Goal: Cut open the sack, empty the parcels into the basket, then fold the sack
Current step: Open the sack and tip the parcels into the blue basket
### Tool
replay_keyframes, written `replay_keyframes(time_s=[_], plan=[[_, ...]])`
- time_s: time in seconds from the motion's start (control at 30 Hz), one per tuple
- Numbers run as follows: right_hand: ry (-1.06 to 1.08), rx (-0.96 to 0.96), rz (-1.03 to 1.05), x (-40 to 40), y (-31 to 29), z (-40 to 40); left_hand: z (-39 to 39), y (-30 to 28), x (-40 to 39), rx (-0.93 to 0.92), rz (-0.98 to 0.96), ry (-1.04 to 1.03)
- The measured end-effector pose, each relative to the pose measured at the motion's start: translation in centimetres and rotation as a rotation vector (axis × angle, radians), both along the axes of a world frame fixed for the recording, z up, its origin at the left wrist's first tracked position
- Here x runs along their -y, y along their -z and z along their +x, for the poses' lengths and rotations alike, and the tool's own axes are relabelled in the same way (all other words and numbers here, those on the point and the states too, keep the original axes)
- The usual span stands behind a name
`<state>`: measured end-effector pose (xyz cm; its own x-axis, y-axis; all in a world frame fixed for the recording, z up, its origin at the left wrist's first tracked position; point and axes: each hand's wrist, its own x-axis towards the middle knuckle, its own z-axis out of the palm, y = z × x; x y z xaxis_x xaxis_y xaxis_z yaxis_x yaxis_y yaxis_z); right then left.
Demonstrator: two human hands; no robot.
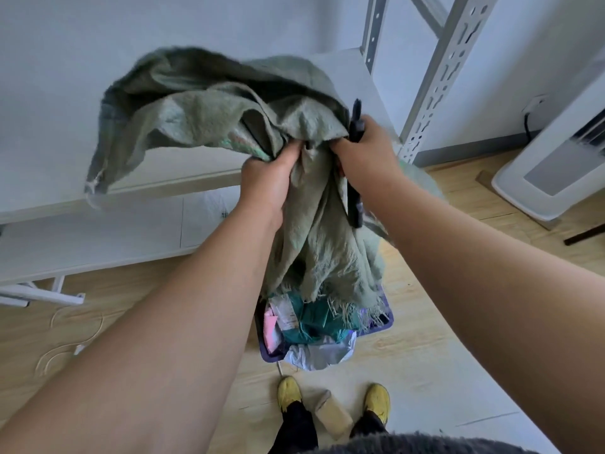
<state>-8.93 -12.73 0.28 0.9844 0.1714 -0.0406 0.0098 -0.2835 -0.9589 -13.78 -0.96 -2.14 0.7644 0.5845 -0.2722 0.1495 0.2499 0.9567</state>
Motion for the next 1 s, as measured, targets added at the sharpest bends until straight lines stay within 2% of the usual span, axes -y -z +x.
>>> replay_keyframes(time_s=[0.07, 0.2, 0.33, 0.43, 0.6, 0.67, 0.73, 0.8, 0.9, 1.0], plan=[[0.020, -0.018, -0.012, 0.1, -0.4, 0.3, 0.0, -0.5, -0.3, 0.001, -0.012, 0.006], [0.013, 0.035, 0.091, -0.3, -2.0, 1.1, 0.6, -2.5, -0.2, 0.087, -0.001, 0.001], [-0.007, -0.022, -0.014, -0.4, -2.3, 1.3, 0.1, -2.5, -0.5, -0.003, -0.033, 0.046], [-0.031, -0.014, 0.126, -0.3, -3.1, 1.6, 0.2, -3.1, -0.6, 0.041, -0.052, 0.038], [-0.035, -0.100, -0.129, 0.0, -1.8, 1.6, -1.0, -1.3, -0.6, 0.071, -0.110, 0.076], [-0.014, -0.169, -0.101, 0.5, -1.5, 1.6, -2.1, 0.3, -0.6, 0.040, 0.054, 0.181], [-0.024, -0.244, -0.069, 0.5, -1.7, 1.7, -3.2, 1.9, 0.2, -0.108, 0.306, 0.274], [-0.086, -0.320, -0.076, -0.1, -2.1, 1.4, -3.8, 3.2, 1.2, -0.177, 0.356, 0.295], [-0.155, -0.340, -0.037, -1.1, -2.3, 0.9, -3.3, 3.3, 2.2, -0.128, 0.243, 0.196], [-0.187, -0.181, -0.052, -0.9, -1.8, 0.8, -2.5, 3.2, 2.0, -0.167, 0.130, 0.025]])
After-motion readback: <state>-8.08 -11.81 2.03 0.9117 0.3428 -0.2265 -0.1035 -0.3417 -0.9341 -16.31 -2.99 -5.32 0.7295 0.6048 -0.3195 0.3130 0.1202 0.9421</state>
